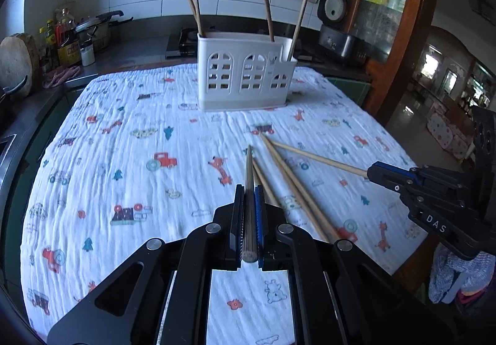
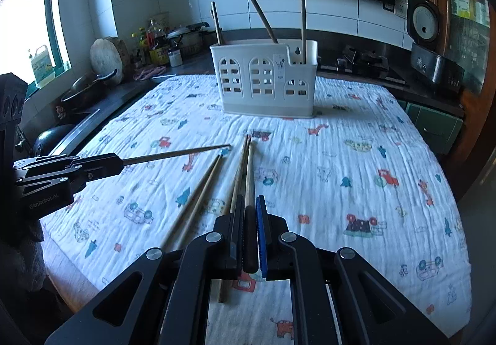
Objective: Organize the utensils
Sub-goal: 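Lift both held chopsticks and carry them over the white holder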
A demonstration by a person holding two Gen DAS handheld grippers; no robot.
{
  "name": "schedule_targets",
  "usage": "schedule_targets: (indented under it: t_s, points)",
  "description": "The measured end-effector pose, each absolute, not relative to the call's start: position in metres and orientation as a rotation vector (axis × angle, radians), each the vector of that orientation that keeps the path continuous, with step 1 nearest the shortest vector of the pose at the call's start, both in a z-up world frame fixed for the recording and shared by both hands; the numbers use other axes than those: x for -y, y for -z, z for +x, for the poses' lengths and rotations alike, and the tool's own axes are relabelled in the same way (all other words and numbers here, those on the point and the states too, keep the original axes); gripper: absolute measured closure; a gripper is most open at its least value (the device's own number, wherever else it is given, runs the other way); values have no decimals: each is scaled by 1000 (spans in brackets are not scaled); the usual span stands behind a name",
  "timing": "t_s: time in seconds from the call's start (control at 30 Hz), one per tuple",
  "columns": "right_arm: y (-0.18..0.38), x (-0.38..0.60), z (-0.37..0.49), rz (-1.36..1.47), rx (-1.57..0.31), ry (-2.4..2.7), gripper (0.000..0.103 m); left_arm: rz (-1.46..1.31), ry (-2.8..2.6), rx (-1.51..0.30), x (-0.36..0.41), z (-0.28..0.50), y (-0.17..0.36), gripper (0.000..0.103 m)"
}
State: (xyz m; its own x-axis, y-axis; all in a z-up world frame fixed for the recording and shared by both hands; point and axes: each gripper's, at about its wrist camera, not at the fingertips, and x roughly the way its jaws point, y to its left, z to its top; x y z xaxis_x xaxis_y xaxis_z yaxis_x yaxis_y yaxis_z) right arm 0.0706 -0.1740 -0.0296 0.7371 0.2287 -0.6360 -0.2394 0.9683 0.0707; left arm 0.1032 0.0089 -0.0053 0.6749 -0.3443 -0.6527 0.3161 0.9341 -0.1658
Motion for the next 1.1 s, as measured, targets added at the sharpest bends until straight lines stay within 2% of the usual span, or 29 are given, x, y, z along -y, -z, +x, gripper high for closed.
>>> schedule_targets:
  t_s: [0.5, 0.83, 1.1]
  points:
    - [-22, 162, 120, -35, -577, -301, 96, -53, 416, -721, -9, 147, -20, 98]
    - [-93, 182, 177, -56, -592, -339, 97, -10, 442, -708, -4, 187, -52, 98]
    - [-141, 182, 216, -122, -561, -314, 97, 12, 435, -644, -1, 222, -103, 98]
